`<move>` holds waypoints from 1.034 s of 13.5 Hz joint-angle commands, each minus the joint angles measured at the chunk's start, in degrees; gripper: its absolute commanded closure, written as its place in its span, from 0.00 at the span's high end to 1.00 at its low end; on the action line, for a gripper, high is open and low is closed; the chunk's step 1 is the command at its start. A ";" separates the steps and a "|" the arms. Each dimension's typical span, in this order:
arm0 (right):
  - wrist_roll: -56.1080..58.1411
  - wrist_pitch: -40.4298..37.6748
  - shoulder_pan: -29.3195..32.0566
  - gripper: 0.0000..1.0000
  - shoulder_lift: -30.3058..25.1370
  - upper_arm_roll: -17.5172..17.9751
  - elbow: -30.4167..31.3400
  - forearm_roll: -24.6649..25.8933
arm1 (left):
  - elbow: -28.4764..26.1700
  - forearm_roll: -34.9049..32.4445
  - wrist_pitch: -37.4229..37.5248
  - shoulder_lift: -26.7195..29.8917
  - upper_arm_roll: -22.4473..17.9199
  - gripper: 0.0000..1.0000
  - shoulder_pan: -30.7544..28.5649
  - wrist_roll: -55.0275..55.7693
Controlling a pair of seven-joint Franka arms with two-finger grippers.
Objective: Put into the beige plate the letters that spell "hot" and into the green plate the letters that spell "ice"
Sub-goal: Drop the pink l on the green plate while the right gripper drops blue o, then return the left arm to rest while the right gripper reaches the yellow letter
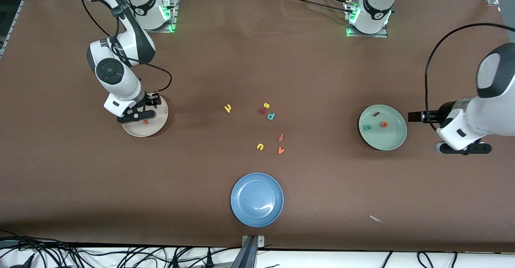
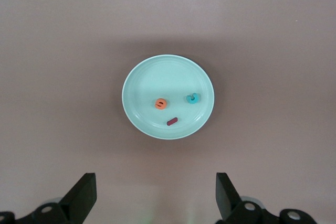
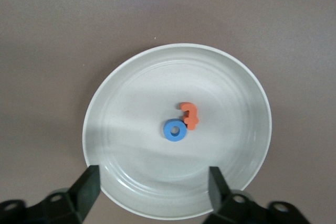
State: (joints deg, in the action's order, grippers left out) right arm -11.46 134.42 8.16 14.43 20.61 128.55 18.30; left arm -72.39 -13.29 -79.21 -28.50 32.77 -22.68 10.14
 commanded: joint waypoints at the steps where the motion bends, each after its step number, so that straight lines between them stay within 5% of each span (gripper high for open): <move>1: -0.13 -0.47 -0.07 0.99 -1.07 0.92 0.74 -4.39 | 5.06 -0.42 2.92 -0.94 -0.16 1.00 1.58 0.49; 3: -1.53 0.14 -0.94 0.99 -0.54 3.11 -0.14 -8.34 | 7.77 -0.24 2.58 -1.29 -0.69 1.00 2.63 0.49; 6: -7.58 0.23 -6.11 0.99 1.56 3.65 -3.82 -9.24 | 11.12 1.33 2.57 -1.30 -12.78 1.00 13.15 -0.38; 8: -14.08 0.67 -10.59 0.99 3.06 3.56 -6.37 -9.42 | 13.23 5.71 2.49 -1.03 -16.41 0.98 15.29 -0.65; 9: -17.24 0.84 -12.62 0.99 4.20 3.56 -7.60 -9.42 | 13.24 6.52 2.40 -0.25 -17.55 0.91 15.73 -0.74; 12: -25.25 5.05 -17.11 0.99 7.10 3.56 -8.49 -8.72 | 12.10 10.54 -1.98 3.17 -21.15 0.92 17.40 -0.82; 14: -28.42 7.42 -19.48 0.99 8.94 3.39 -8.49 -8.36 | 8.08 16.17 -4.36 6.42 -29.38 0.92 21.68 -5.01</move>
State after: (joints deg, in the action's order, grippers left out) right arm -36.89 139.87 -9.46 20.81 24.51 121.33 9.69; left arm -60.06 -1.51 -81.23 -26.22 10.72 -4.80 9.29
